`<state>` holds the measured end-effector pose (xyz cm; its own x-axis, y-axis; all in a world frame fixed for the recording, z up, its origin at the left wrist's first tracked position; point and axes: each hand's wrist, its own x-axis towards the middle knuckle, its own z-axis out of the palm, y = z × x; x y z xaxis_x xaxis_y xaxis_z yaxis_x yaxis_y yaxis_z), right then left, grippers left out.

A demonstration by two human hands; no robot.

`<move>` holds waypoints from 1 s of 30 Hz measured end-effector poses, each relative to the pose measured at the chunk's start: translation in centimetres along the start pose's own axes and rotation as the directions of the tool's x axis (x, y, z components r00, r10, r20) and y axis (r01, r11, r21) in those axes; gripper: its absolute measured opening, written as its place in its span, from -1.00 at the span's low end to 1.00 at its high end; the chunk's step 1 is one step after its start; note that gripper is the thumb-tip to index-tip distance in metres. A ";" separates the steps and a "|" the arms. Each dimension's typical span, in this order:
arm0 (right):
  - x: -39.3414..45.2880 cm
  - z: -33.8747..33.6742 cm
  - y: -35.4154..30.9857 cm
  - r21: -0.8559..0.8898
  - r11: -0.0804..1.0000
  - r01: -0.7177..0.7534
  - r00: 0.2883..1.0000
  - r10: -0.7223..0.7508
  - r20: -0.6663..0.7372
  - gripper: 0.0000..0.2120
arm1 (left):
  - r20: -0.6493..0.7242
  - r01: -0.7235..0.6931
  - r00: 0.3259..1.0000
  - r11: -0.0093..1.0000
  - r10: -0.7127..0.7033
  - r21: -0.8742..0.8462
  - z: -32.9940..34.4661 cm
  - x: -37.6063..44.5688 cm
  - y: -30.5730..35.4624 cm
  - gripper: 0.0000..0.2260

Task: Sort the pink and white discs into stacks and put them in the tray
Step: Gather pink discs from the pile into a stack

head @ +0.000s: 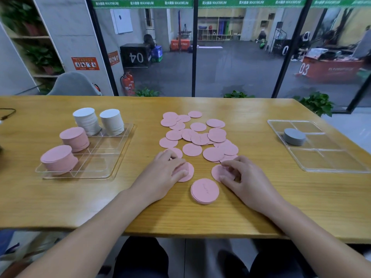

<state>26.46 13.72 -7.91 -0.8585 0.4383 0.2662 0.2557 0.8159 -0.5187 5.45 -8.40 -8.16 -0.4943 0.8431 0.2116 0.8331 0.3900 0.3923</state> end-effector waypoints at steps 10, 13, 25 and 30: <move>1.5 -1.2 0.7 0.014 1.000 0.007 0.985 -0.009 0.170 -0.55 | -0.038 -0.069 0.997 0.998 0.069 0.011 0.3 2.9 0.5 -0.70; 1.7 -1.5 0.7 0.094 0.995 -0.032 0.989 0.019 0.144 -0.57 | -0.092 -0.052 0.995 0.994 0.043 -0.100 0.0 2.9 0.7 -0.77; 9.8 -2.4 0.8 0.450 0.868 -0.207 0.977 0.161 0.139 -0.95 | -0.078 0.155 0.973 0.859 -0.220 -0.488 -1.4 10.4 0.3 -0.89; 10.7 -2.1 1.6 0.543 0.819 -0.185 0.982 0.131 0.136 -0.91 | -0.135 0.140 0.962 0.856 -0.236 -0.497 -0.3 10.0 -1.1 -0.84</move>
<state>18.60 20.51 -4.22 -0.8701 0.4859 0.0828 0.1267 0.3828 -0.9151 -0.48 -0.50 -6.25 -0.7055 0.6698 0.2317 0.5207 0.2680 0.8106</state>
